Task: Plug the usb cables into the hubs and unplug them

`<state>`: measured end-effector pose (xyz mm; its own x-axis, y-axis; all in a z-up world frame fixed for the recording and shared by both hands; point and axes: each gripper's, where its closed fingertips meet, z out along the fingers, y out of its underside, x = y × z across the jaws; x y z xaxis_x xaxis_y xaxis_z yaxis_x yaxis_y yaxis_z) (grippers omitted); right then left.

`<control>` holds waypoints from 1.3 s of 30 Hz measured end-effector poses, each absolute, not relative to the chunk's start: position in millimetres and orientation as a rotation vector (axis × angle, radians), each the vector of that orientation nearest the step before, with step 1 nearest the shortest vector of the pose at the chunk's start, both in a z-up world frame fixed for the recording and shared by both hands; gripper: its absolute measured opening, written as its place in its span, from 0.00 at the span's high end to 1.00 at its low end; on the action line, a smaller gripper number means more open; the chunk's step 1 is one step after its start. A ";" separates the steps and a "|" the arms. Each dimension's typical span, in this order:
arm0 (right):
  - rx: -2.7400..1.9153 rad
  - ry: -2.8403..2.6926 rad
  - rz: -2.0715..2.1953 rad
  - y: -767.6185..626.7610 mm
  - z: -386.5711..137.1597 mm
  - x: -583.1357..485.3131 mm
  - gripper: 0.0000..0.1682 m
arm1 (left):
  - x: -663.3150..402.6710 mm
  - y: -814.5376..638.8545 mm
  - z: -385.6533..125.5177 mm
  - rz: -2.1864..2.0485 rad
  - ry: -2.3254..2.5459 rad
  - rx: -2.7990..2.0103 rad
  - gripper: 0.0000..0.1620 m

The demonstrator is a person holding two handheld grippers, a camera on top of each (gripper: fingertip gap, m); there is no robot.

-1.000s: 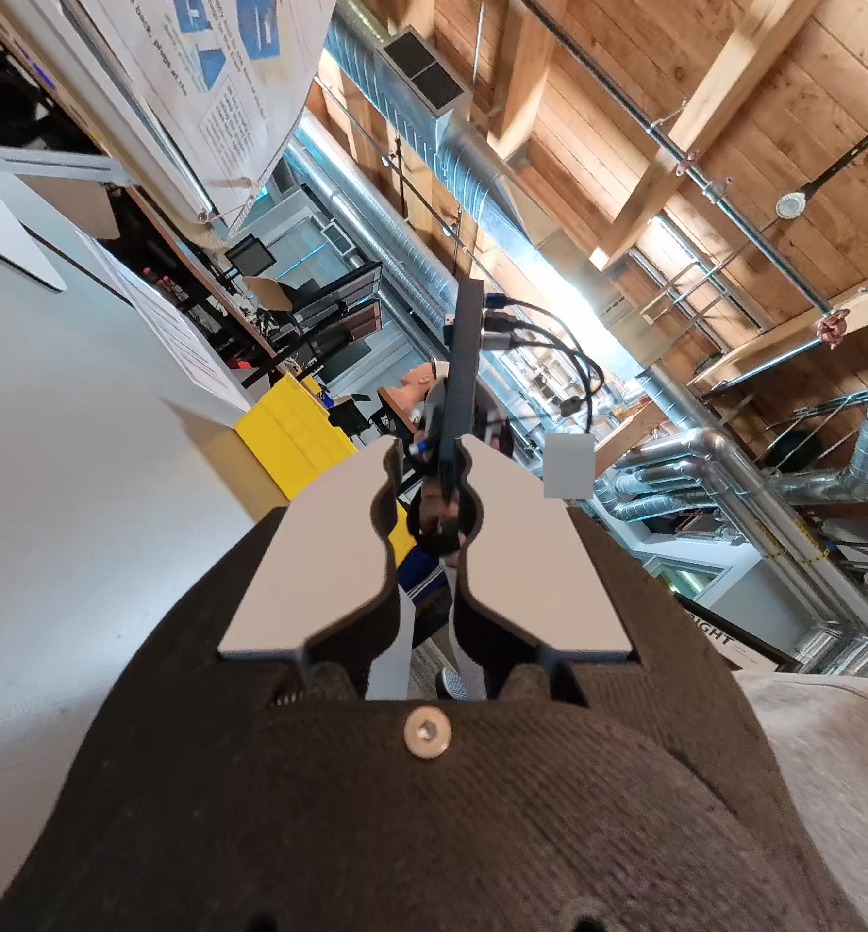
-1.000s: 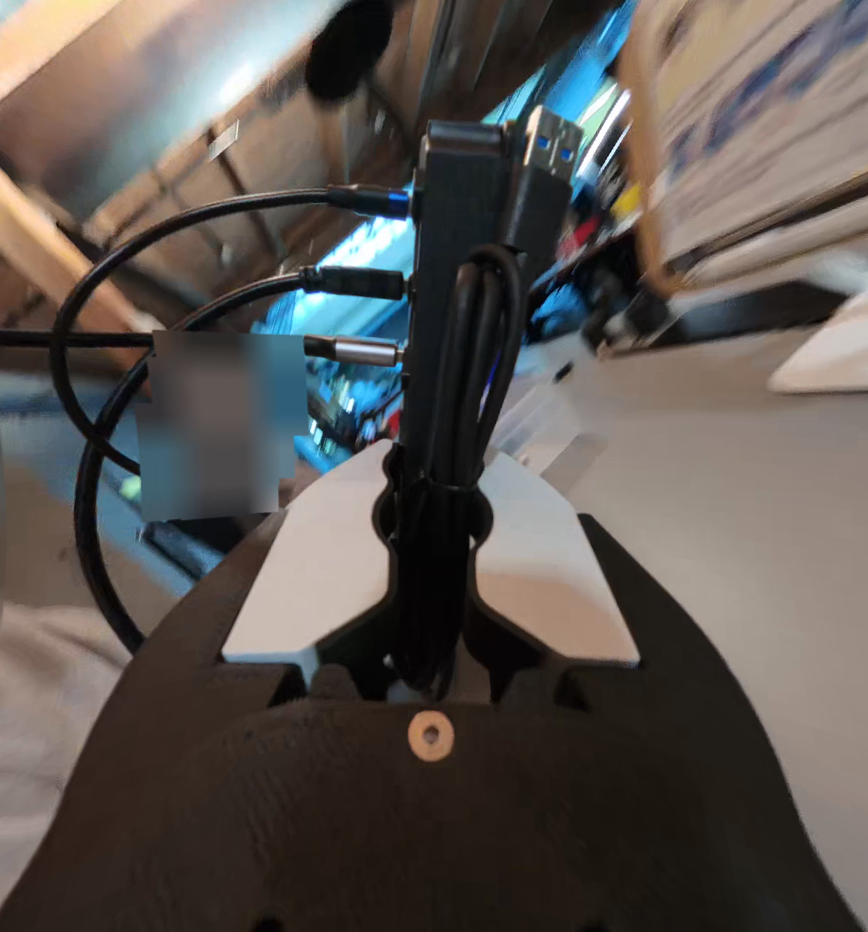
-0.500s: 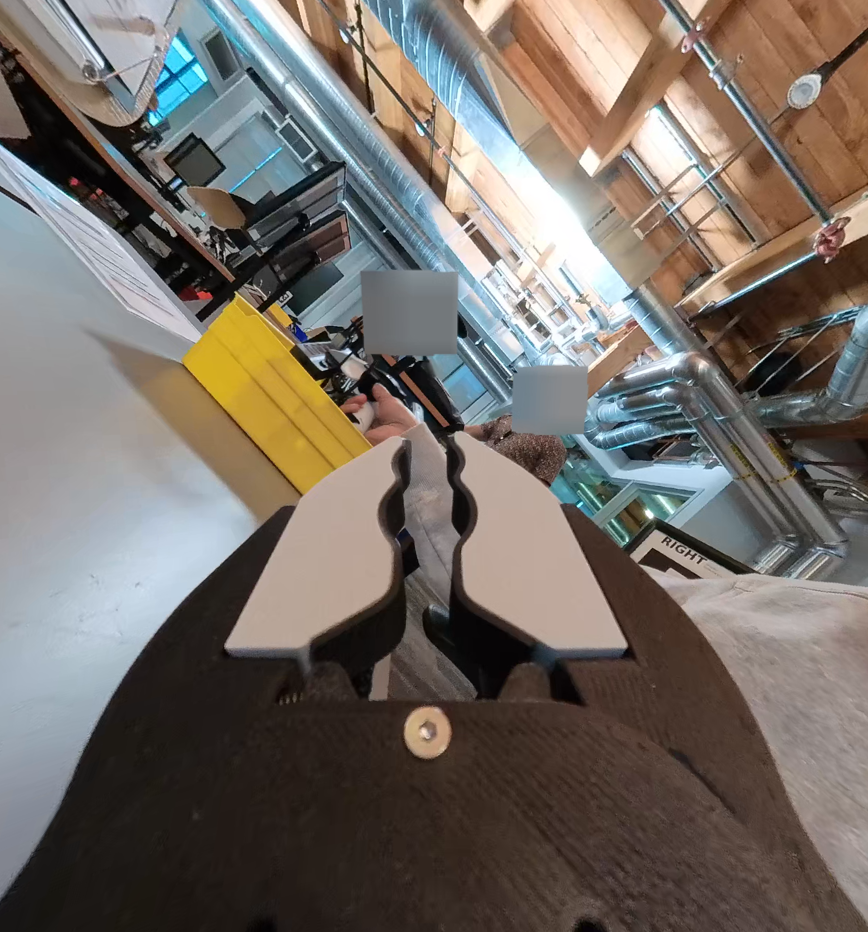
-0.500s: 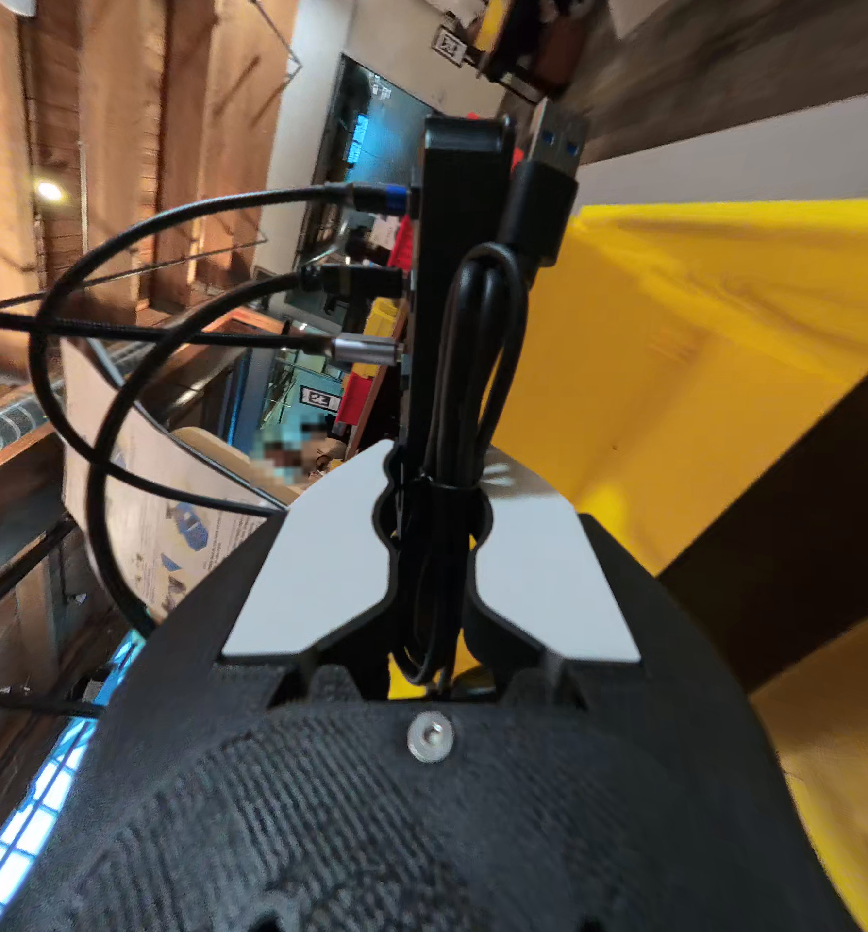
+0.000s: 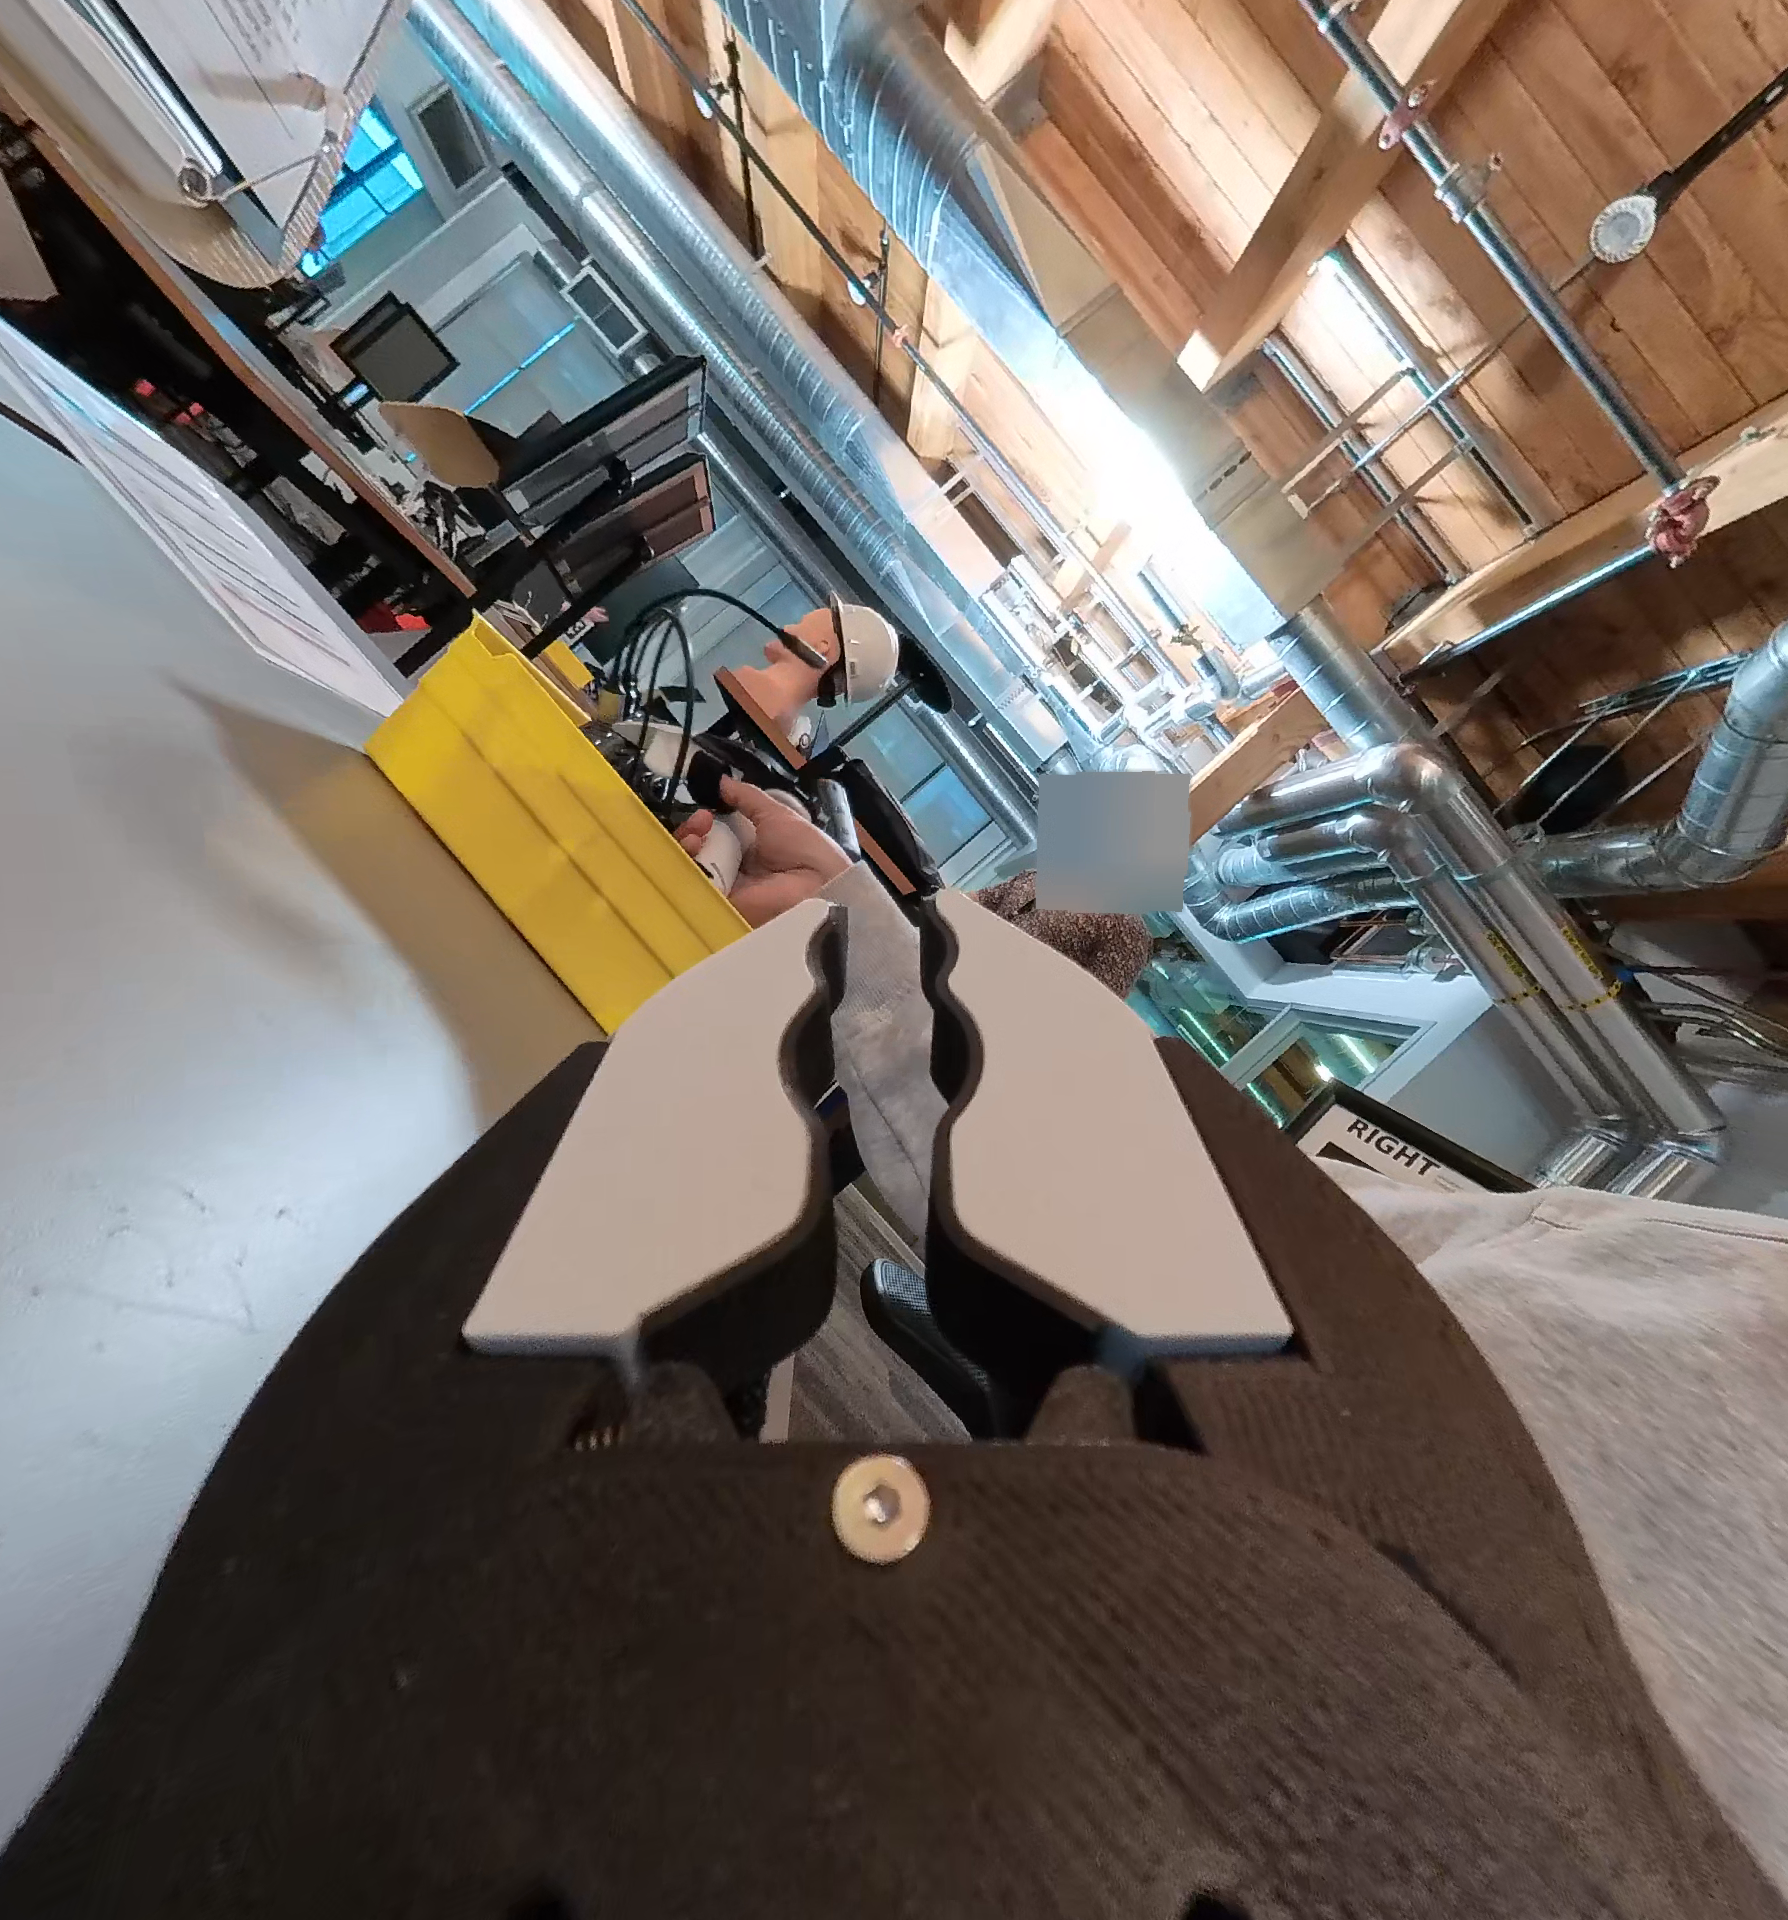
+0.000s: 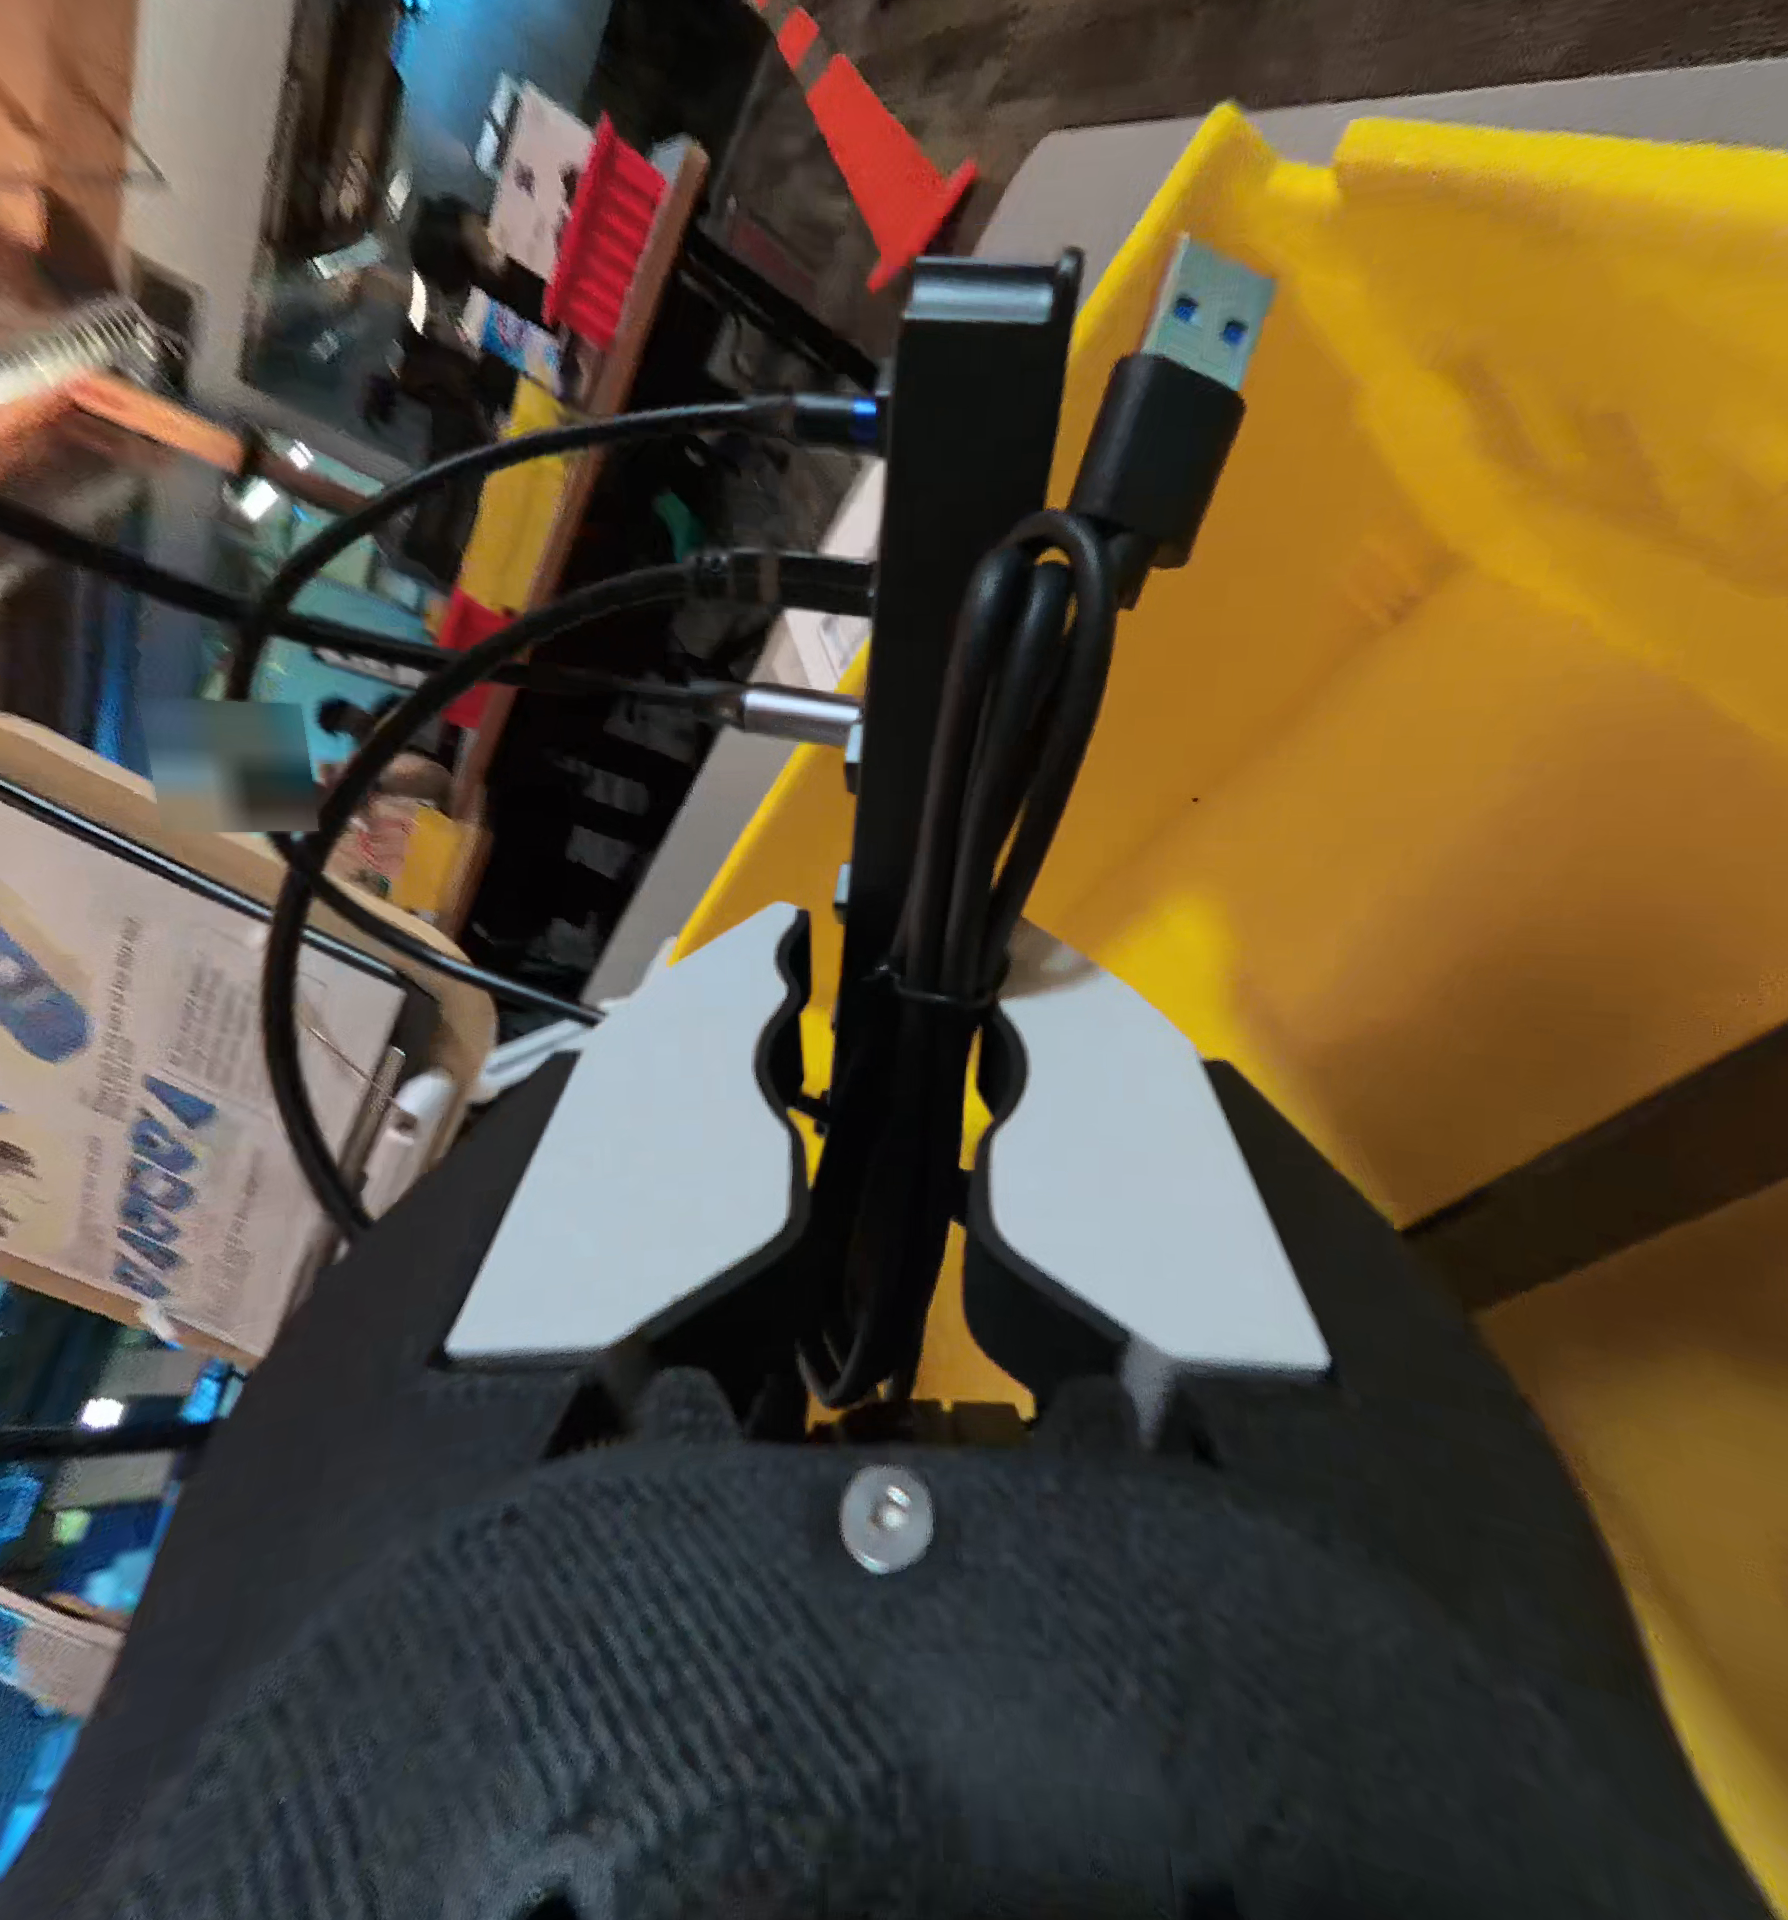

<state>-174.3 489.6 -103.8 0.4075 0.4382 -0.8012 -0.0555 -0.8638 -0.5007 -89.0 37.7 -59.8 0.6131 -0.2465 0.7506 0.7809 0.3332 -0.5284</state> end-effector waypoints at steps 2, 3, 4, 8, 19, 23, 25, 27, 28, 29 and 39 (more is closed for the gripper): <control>-2.244 -0.409 1.412 484.9 -105.5 -176.2 0.74 | -88.5 38.3 -60.1 -0.730 -0.618 -1.022 0.91; -2.254 -0.445 1.397 482.2 -105.8 -176.8 0.69 | -88.4 38.5 -60.2 -0.730 -0.618 -1.023 0.91; -2.260 -0.483 1.377 480.0 -106.5 -176.7 0.66 | -88.3 38.6 -60.5 -0.729 -0.618 -1.024 0.91; -2.228 -0.614 1.311 476.3 -104.7 -173.4 0.63 | -88.7 38.8 -61.4 -0.732 -0.622 -1.023 0.91; -2.029 -0.915 1.174 487.5 -61.0 -146.9 0.72 | -87.9 40.2 -63.5 -0.740 -0.628 -1.025 0.91; -1.966 -1.099 0.982 493.6 -61.8 -140.7 0.75 | -86.8 41.4 -63.9 -0.739 -0.627 -1.030 0.91; -1.963 -1.201 0.890 493.5 -68.7 -139.9 0.73 | -86.4 42.1 -64.4 -0.741 -0.627 -1.032 0.91; -1.971 -1.337 0.716 496.9 -82.4 -135.9 0.70 | -86.3 42.3 -64.9 -0.743 -0.629 -1.032 0.91; -1.971 -1.412 0.596 500.3 -90.6 -132.2 0.69 | -86.2 42.3 -64.9 -0.744 -0.630 -1.031 0.91; -1.964 -1.489 0.454 505.2 -99.4 -127.0 0.68 | -86.0 42.4 -65.0 -0.744 -0.630 -1.032 0.91; -1.579 -1.600 -0.195 531.3 -61.9 -104.2 0.70 | -87.6 41.7 -67.0 -0.751 -0.636 -1.030 0.92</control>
<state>-104.2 531.3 -61.9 0.1666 0.7435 0.6477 0.8772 0.1882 -0.4416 -87.6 41.7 -67.0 0.5922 -0.2455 0.7675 0.7974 0.3157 -0.5143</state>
